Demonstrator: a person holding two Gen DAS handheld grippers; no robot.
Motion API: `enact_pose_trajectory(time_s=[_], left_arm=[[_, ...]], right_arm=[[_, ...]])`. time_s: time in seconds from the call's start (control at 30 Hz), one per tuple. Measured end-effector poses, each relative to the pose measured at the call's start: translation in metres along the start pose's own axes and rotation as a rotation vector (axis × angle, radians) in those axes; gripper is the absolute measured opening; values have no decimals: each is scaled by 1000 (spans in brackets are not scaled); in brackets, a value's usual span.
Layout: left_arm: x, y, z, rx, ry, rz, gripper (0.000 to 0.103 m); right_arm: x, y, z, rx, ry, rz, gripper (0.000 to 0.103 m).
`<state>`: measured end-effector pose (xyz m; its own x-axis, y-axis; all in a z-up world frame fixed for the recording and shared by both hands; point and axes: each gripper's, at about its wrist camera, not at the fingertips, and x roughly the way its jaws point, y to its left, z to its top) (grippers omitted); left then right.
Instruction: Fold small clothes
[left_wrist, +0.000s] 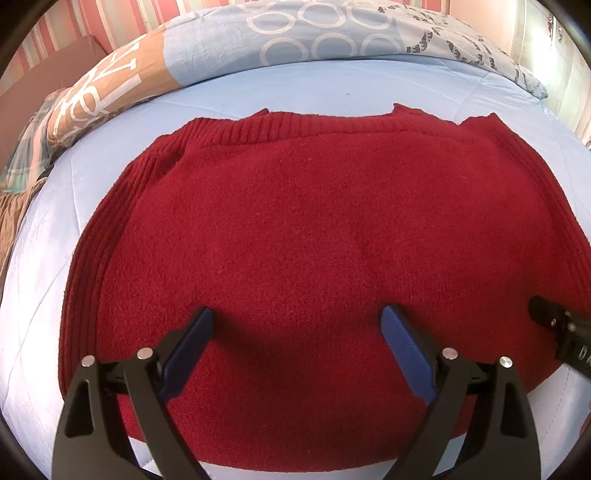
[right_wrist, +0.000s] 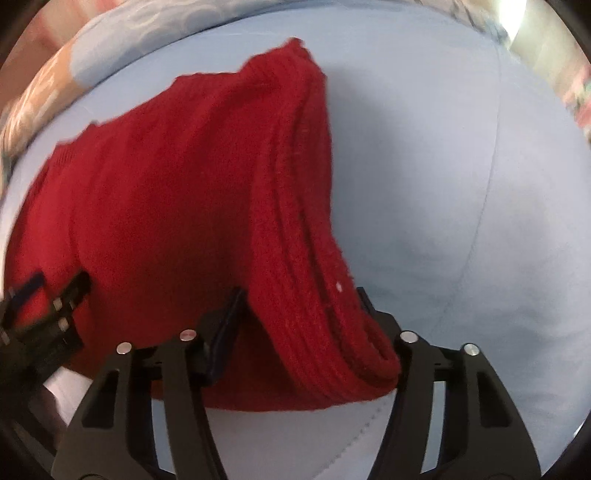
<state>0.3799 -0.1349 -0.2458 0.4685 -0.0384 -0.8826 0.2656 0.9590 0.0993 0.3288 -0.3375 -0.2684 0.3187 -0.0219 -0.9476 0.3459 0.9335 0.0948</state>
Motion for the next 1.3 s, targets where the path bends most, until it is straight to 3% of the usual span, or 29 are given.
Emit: enact_pose_trajectory(time_s=[0.07,0.23,0.73,0.83,1.03,1.2,1.3], left_arm=[[0,1,0,-6,2,-1,93],[1,3,1,-1,6,-4,93],[-4,11,-3,-14,-10,-25,92],[-28,39,-9,-37,-13,-56,92],[-73,126,-25,-11,-61,65,92],[-63,194,-31,-24,-62,165,92],[-56,233,-35,-100,-66,157,92]], right_arm=[[0,-6,1,54,0,38,63],[-14,-9,-3,61,-57,60,31],[-66,33,-10,-43,-230,103,19],[-80,62,-7,-92,-257,114,18],[-101,133,1,-185,-306,167,18],[-89,210,-9,-302,-282,244,18],[-58,247,-24,-387,-212,264,18]])
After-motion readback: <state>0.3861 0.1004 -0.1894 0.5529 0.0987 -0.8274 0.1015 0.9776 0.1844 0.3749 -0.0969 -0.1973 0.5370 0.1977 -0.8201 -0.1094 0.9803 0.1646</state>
